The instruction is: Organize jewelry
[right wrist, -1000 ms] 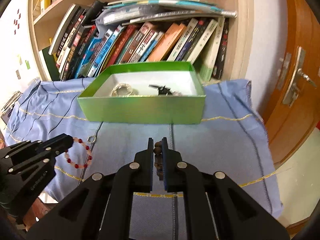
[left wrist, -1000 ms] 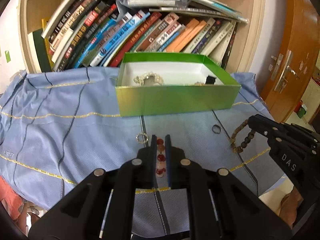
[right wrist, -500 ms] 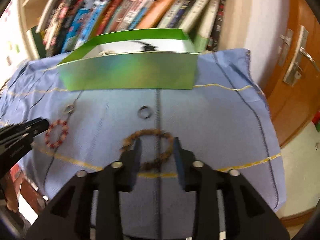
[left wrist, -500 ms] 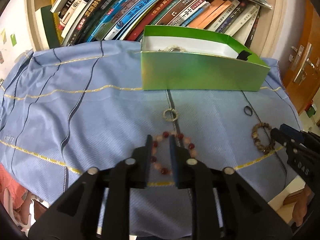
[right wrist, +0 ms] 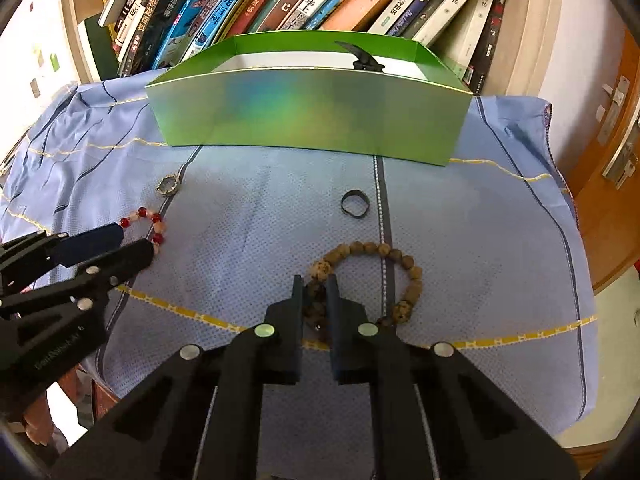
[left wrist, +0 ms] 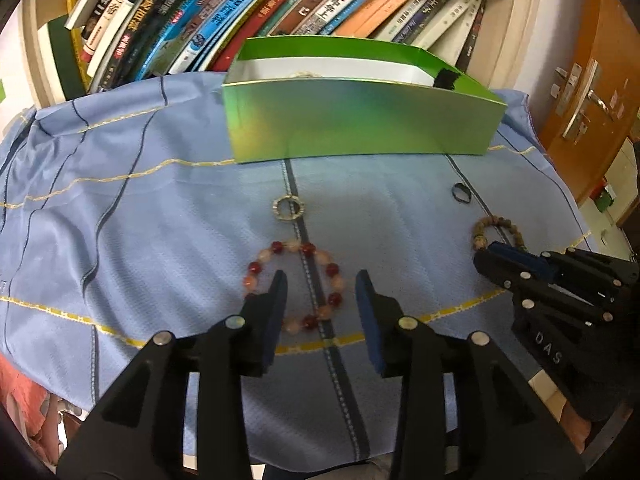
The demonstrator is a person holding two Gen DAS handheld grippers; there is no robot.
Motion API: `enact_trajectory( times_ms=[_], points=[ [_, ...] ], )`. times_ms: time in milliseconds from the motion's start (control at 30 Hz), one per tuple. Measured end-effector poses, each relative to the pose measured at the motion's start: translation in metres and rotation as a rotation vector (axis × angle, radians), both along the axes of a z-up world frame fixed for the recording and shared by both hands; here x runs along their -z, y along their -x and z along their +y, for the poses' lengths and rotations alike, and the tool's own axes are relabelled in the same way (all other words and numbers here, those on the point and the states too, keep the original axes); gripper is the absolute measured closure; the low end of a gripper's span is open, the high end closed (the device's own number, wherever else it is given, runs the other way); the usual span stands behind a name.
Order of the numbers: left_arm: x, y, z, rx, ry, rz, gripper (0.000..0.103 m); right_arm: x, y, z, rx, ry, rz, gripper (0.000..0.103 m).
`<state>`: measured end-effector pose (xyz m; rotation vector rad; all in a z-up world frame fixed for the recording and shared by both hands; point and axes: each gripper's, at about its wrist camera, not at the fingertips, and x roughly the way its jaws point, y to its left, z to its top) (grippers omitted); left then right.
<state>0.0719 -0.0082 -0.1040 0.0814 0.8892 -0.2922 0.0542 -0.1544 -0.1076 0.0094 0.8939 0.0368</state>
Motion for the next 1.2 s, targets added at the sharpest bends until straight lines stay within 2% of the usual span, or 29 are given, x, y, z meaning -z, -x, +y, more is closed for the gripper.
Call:
enact_trajectory(
  times_ms=[233,400,433,467,500,533,667,800,967,1200],
  points=[
    [0.008,0.0,-0.02,0.044,-0.067,0.005,0.066,0.001,-0.001,-0.002,-0.006,-0.016,-0.006,0.092],
    [0.008,-0.001,-0.02,0.035,-0.067,0.007,0.066,0.002,0.0,-0.003,-0.001,-0.019,-0.008,0.092],
    [0.008,-0.001,-0.019,0.029,-0.059,0.007,0.073,0.002,0.0,-0.003,0.001,-0.019,-0.008,0.092],
    [0.008,-0.001,-0.018,0.021,-0.057,0.005,0.087,0.002,0.0,-0.002,0.002,-0.018,-0.009,0.092],
    [0.008,-0.001,-0.017,0.014,-0.05,0.006,0.094,0.002,0.0,-0.002,0.004,-0.017,-0.009,0.092],
    [0.008,-0.001,-0.014,0.011,-0.034,0.012,0.095,0.002,0.0,-0.002,0.006,-0.017,-0.009,0.092],
    [0.006,-0.003,-0.008,-0.007,-0.005,0.022,0.095,0.002,0.0,-0.004,0.023,-0.039,-0.001,0.092],
    [-0.005,0.001,-0.004,-0.023,-0.003,-0.013,0.095,-0.001,0.0,-0.009,0.052,-0.043,0.002,0.092],
    [-0.02,0.007,-0.002,-0.049,-0.012,-0.067,0.095,-0.014,0.006,-0.012,0.084,-0.03,-0.035,0.092],
    [-0.024,0.011,-0.004,-0.082,-0.027,-0.102,0.095,-0.018,0.01,-0.018,0.137,-0.003,-0.056,0.092]
  ],
)
